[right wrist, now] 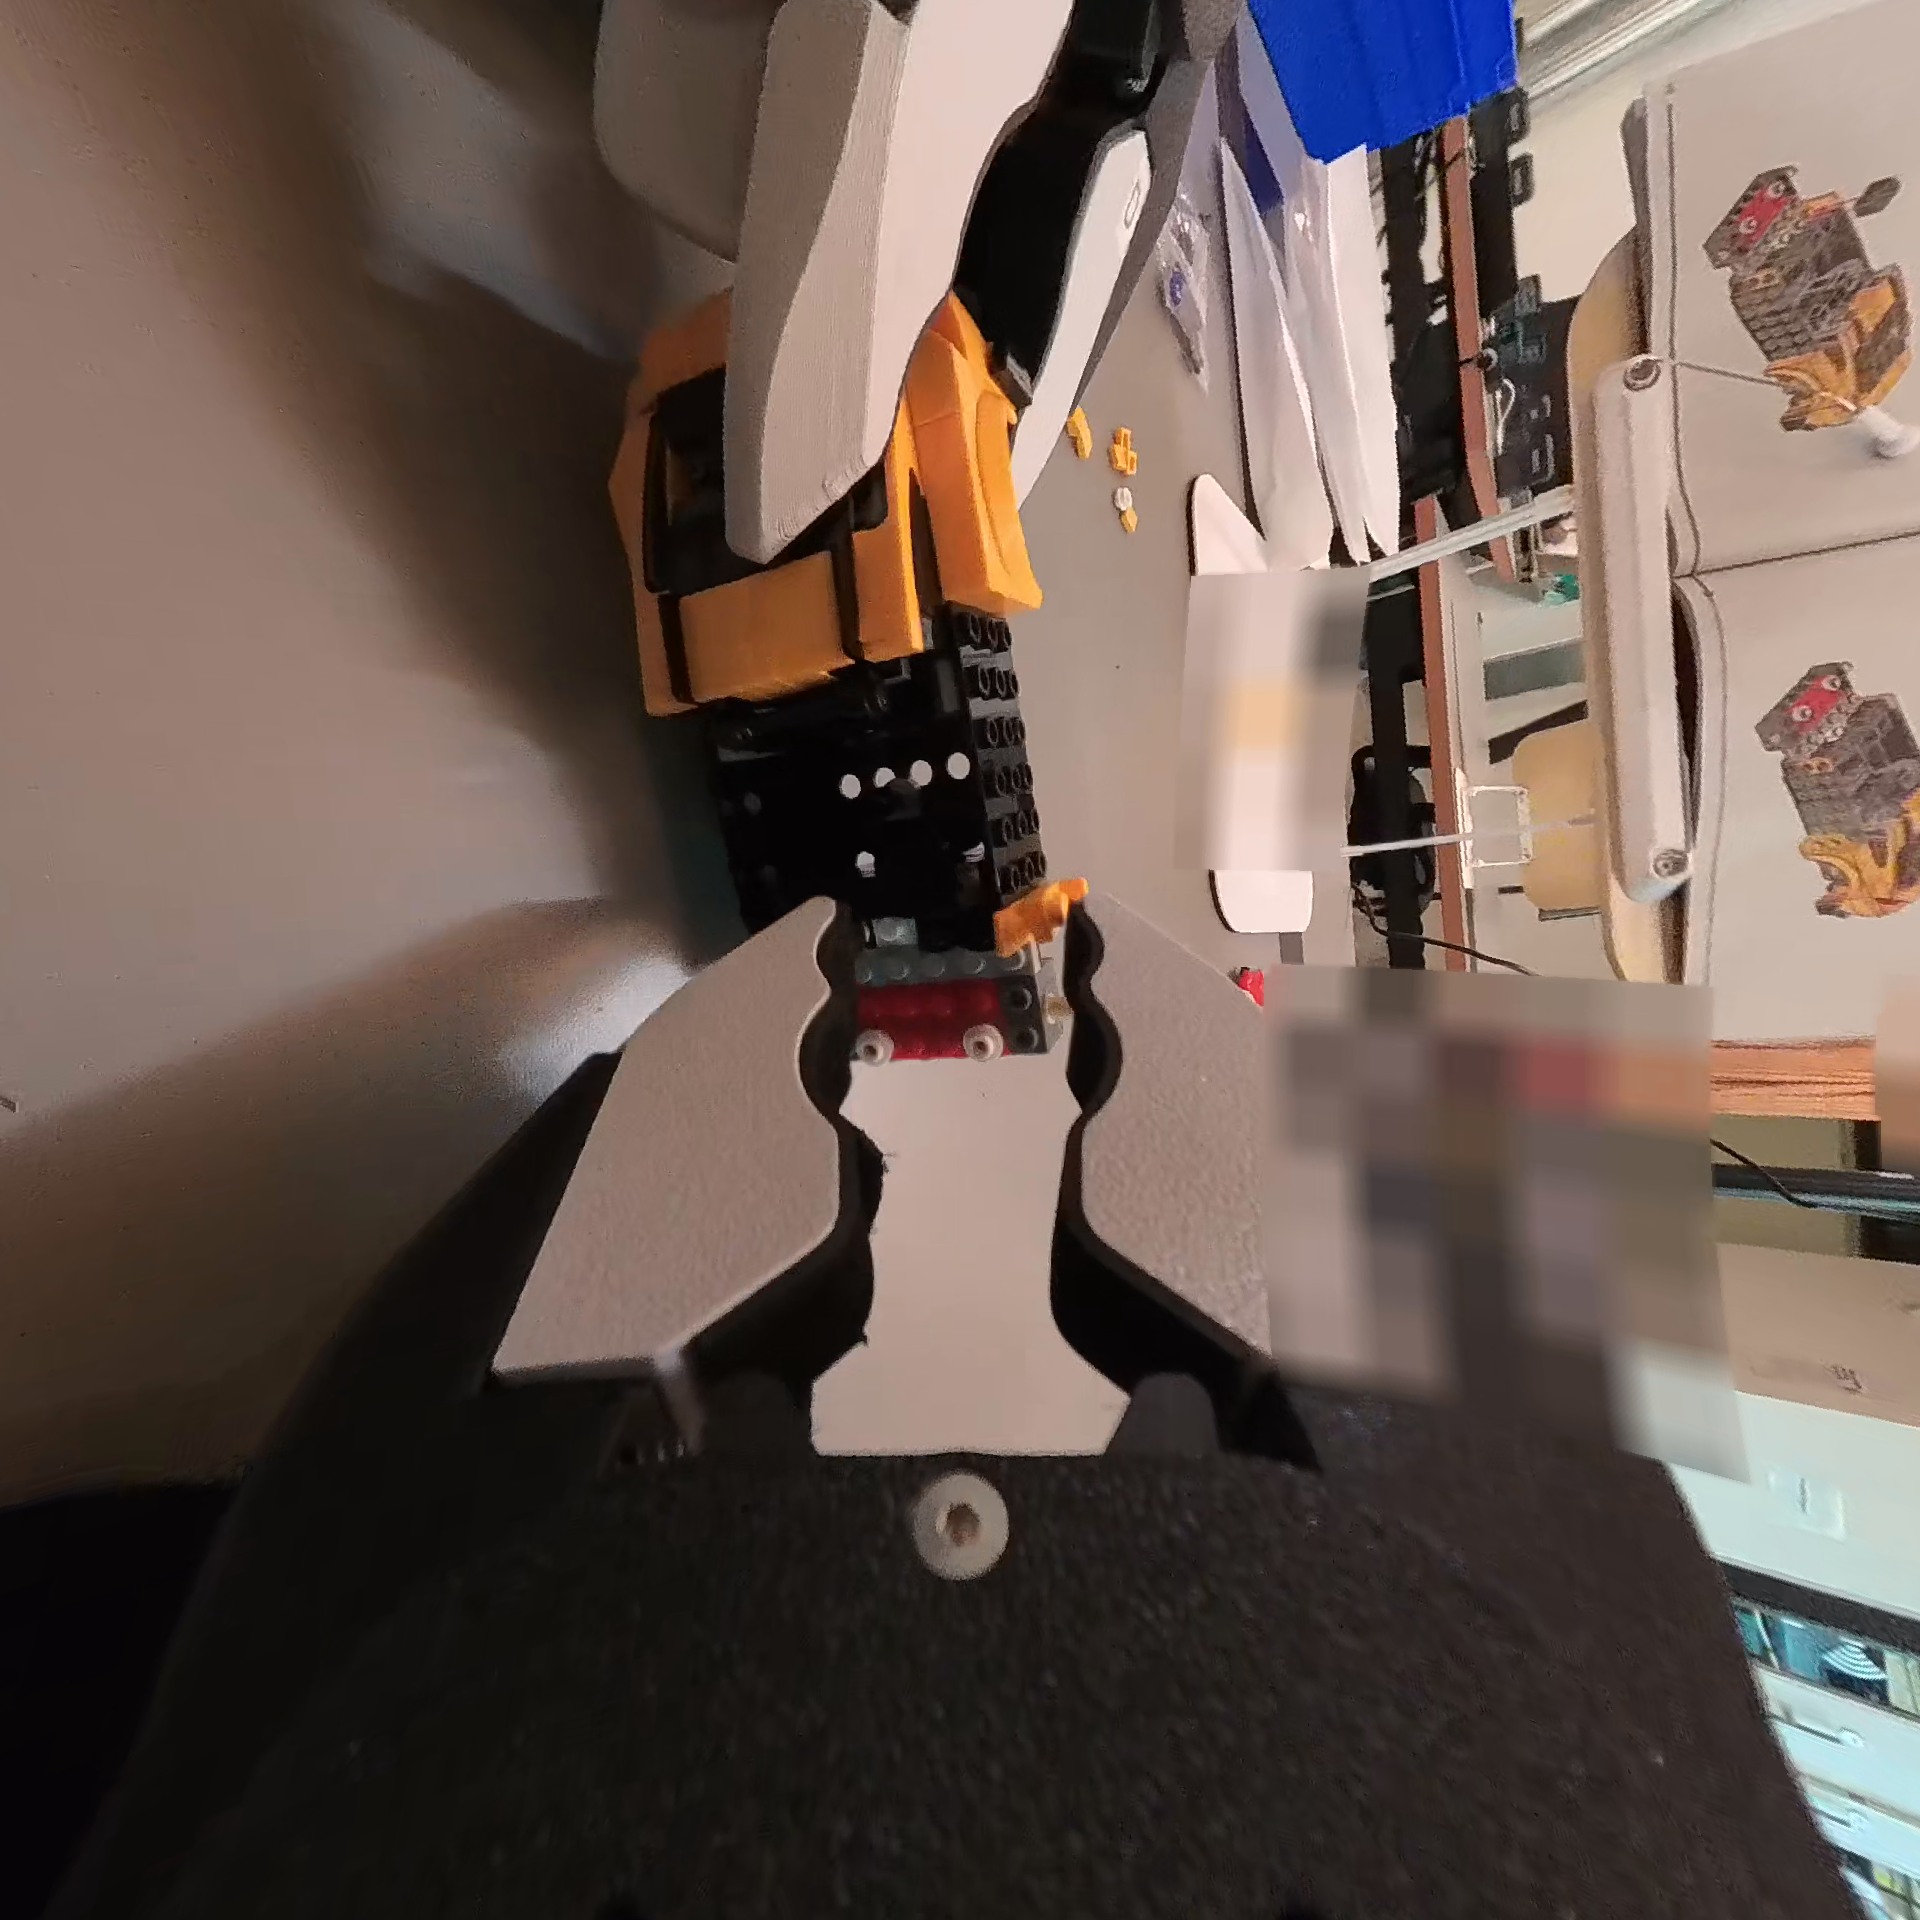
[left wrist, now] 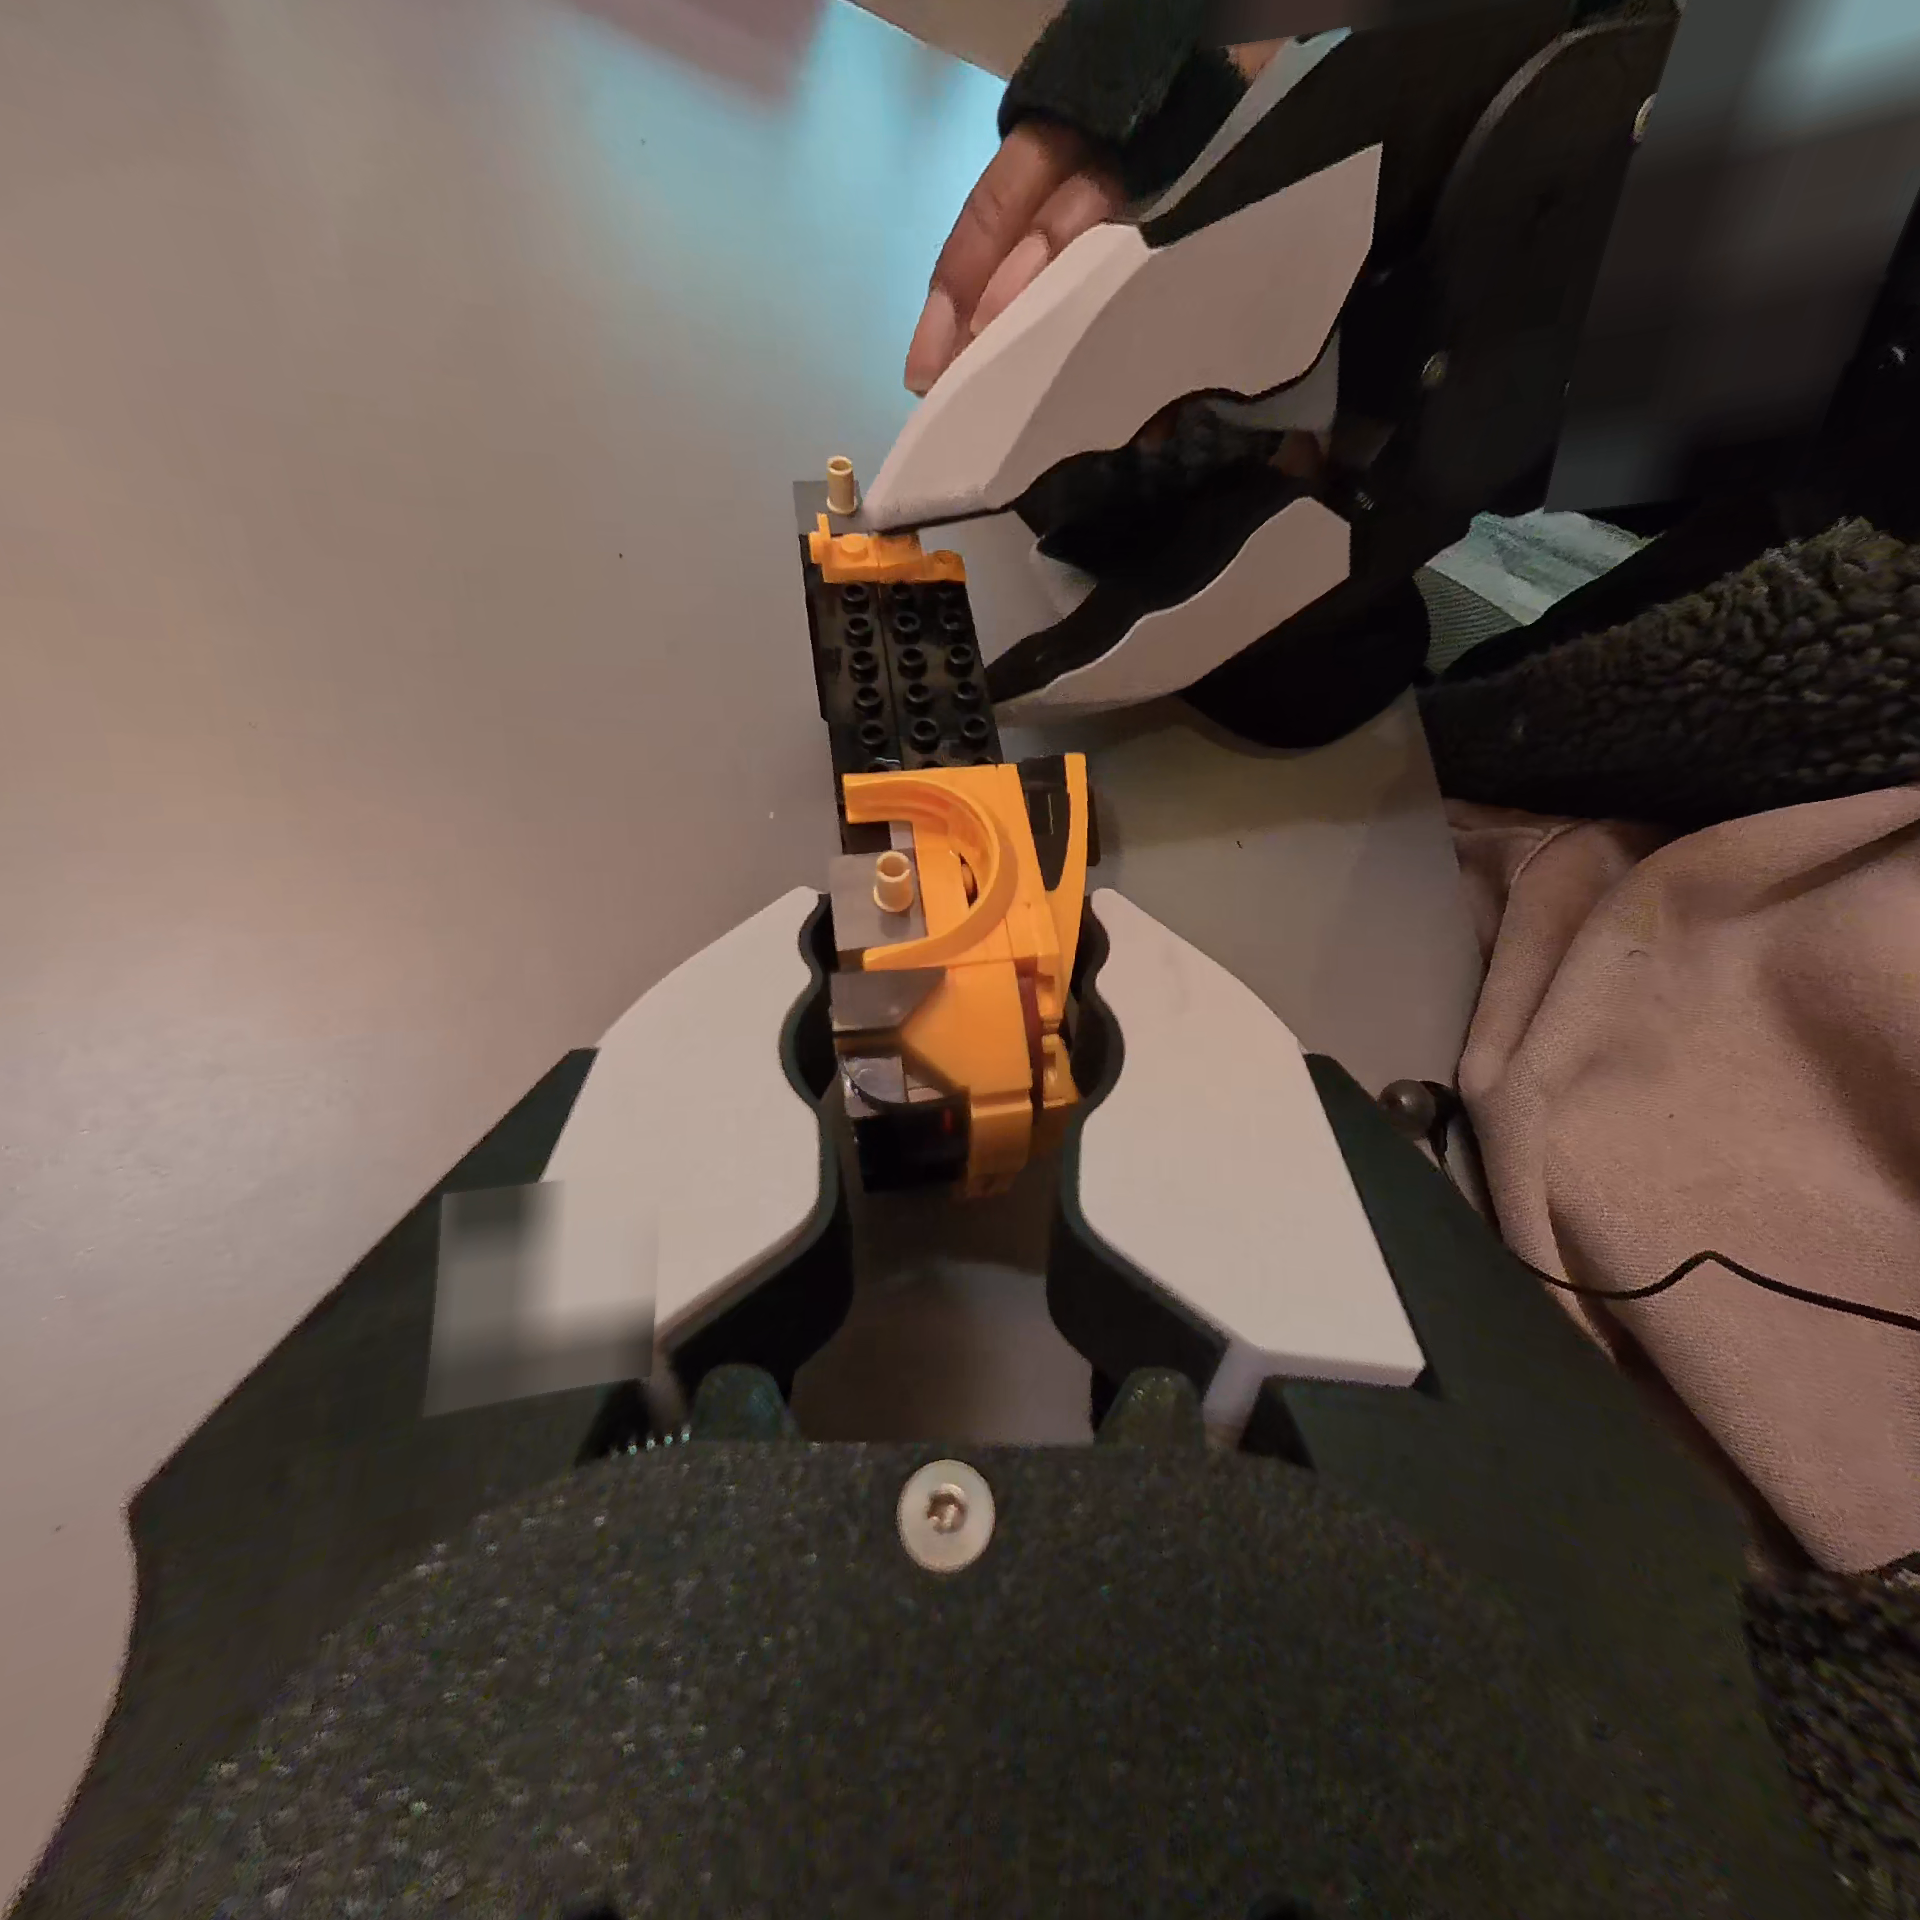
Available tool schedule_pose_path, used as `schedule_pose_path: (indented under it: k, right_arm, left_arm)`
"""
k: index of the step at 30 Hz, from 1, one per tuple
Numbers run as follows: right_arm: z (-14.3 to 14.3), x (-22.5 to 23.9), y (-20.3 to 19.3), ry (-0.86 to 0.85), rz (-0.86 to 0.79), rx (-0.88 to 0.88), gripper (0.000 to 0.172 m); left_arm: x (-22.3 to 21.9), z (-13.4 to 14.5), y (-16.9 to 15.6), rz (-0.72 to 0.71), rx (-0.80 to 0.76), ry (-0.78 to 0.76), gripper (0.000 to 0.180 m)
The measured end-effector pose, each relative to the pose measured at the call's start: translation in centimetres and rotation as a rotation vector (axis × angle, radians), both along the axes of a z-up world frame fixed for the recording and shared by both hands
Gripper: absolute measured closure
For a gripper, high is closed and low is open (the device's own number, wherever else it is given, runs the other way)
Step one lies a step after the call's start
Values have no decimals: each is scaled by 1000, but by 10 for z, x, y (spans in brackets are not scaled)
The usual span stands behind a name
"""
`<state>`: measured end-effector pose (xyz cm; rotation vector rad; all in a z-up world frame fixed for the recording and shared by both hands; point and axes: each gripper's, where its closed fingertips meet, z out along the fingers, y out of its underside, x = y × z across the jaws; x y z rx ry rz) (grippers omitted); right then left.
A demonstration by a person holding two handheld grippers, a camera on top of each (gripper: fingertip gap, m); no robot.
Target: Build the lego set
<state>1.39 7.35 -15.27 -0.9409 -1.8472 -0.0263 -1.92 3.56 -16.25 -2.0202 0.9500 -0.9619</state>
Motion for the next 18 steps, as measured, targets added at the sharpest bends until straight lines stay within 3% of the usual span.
schedule_pose_path:
  k: [18]
  right_arm:
    - [0,-2,0,26,-6,-45,137]
  left_arm:
    - [1,0,-1,1,4,4,137]
